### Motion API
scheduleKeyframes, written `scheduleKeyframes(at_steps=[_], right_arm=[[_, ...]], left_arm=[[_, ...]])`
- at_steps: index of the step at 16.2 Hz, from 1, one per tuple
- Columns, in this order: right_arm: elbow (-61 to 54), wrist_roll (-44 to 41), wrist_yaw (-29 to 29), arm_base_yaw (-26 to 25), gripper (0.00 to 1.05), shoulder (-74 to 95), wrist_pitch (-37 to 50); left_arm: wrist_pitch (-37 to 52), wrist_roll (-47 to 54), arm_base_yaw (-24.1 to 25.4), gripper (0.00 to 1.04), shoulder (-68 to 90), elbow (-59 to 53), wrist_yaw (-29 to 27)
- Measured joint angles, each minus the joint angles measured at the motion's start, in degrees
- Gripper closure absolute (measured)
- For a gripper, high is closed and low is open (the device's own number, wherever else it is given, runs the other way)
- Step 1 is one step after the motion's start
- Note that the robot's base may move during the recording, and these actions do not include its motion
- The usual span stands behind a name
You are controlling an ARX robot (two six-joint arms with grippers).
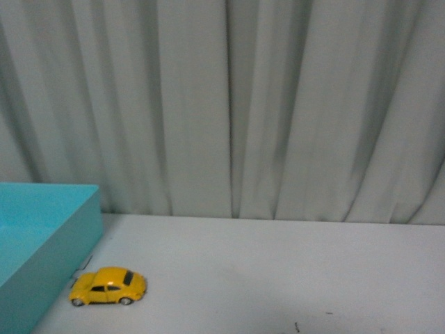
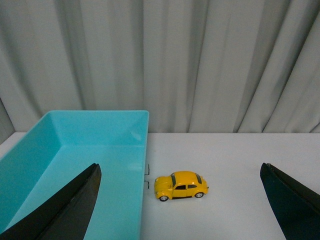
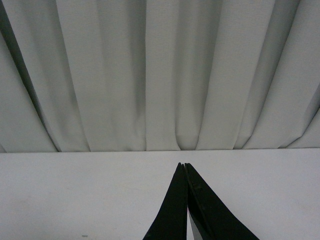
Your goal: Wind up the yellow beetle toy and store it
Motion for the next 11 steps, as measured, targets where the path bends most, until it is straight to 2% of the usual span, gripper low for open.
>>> scheduleKeyframes(at_steps=[6,7,11], right_arm=[[-5.3,0.2,0.0,0.0,1.03,-11.8,-6.4],[-7.1,0.2,0.0,0.0,1.03,-11.9,-3.3],[-9.1,0.3,0.1,0.0,1.03,-22.1,-12.7]], left_arm=[[0.0,0.0,0.0,0.07,0.0,0.0,0.0],[0.0,0.0,0.0,0.07,0.0,0.0,0.0],[0.0,0.0,0.0,0.07,0.0,0.0,0.0]])
